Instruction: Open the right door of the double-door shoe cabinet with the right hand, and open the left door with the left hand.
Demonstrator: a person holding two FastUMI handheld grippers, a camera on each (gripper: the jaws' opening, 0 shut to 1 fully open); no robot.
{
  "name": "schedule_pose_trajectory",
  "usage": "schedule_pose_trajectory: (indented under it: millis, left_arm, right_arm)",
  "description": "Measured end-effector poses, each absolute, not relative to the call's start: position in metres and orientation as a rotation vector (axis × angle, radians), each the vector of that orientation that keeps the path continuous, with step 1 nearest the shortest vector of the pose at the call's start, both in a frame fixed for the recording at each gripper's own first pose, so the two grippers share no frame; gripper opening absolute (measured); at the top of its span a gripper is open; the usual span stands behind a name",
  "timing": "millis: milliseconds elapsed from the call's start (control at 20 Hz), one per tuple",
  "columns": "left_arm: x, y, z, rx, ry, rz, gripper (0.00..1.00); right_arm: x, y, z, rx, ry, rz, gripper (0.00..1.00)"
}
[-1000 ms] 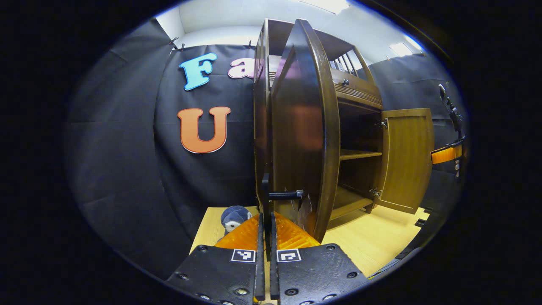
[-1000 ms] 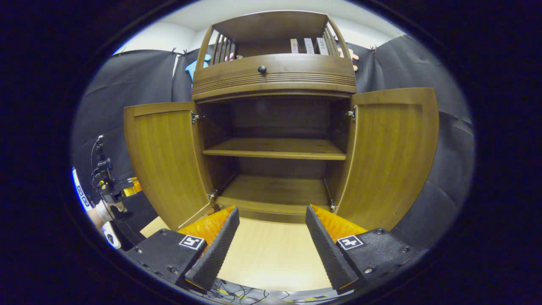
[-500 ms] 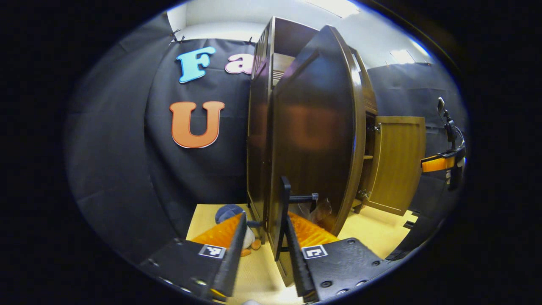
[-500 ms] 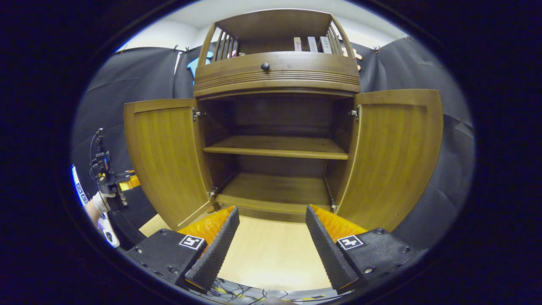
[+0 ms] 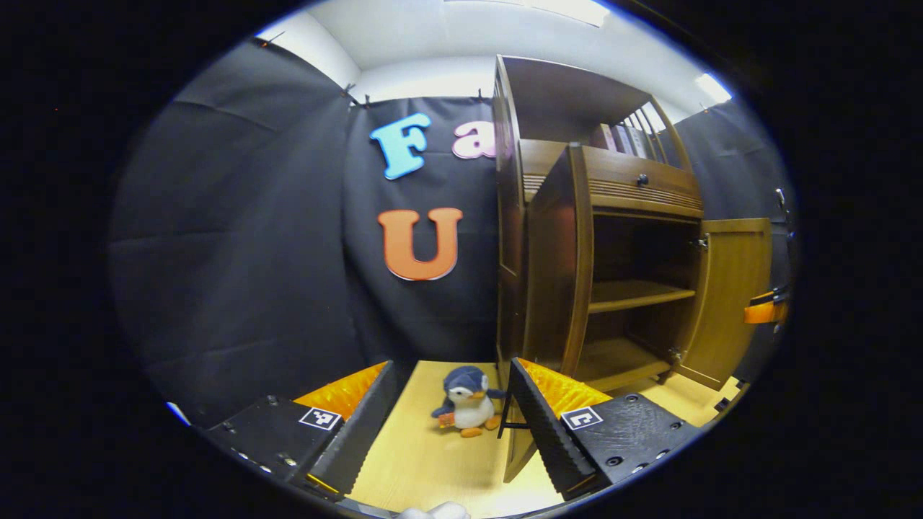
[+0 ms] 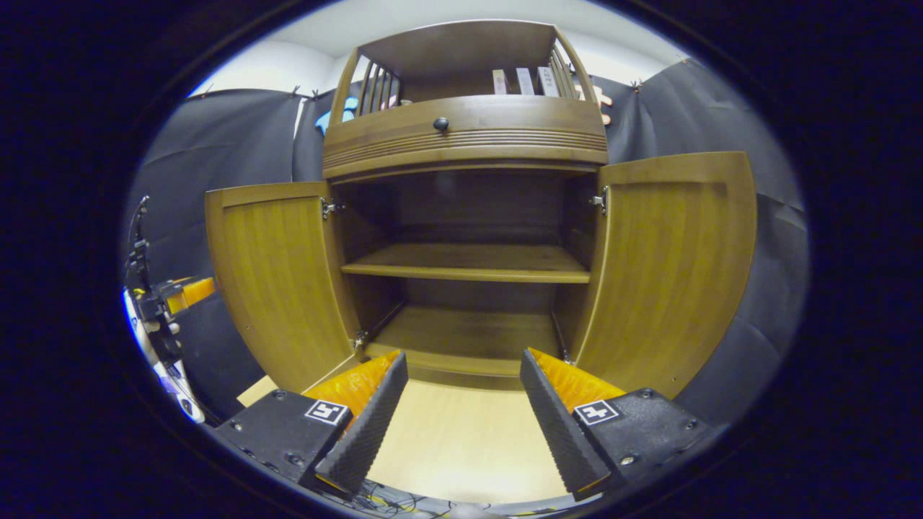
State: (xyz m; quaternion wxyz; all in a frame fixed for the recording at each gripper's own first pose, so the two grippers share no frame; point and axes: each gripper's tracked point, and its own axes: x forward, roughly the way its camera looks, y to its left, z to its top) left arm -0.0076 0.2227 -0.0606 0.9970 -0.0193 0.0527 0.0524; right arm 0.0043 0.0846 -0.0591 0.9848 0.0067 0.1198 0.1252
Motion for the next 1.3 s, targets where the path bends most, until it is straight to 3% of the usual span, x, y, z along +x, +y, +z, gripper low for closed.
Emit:
schedule_pose_trajectory:
  millis: [300,750,1300]
  left_arm:
    - [-0.041,0.163,-0.015,0.080,0.070,0.220,0.95]
    - [-0.022,0.022,-0.017,0.012,0.096,0.114,0.96]
    - [-0.008,-0.034,-0.012,0.019,0.088,0.042,0.96]
  right_arm:
    - [0.019,0.057,-0.046,0.022,0.198,0.238,0.99]
    - [0.027,0.008,-0.033,0.027,0.161,0.195,0.99]
    - [0.019,-0.024,-0.017,0.048,0.105,0.130,0.99]
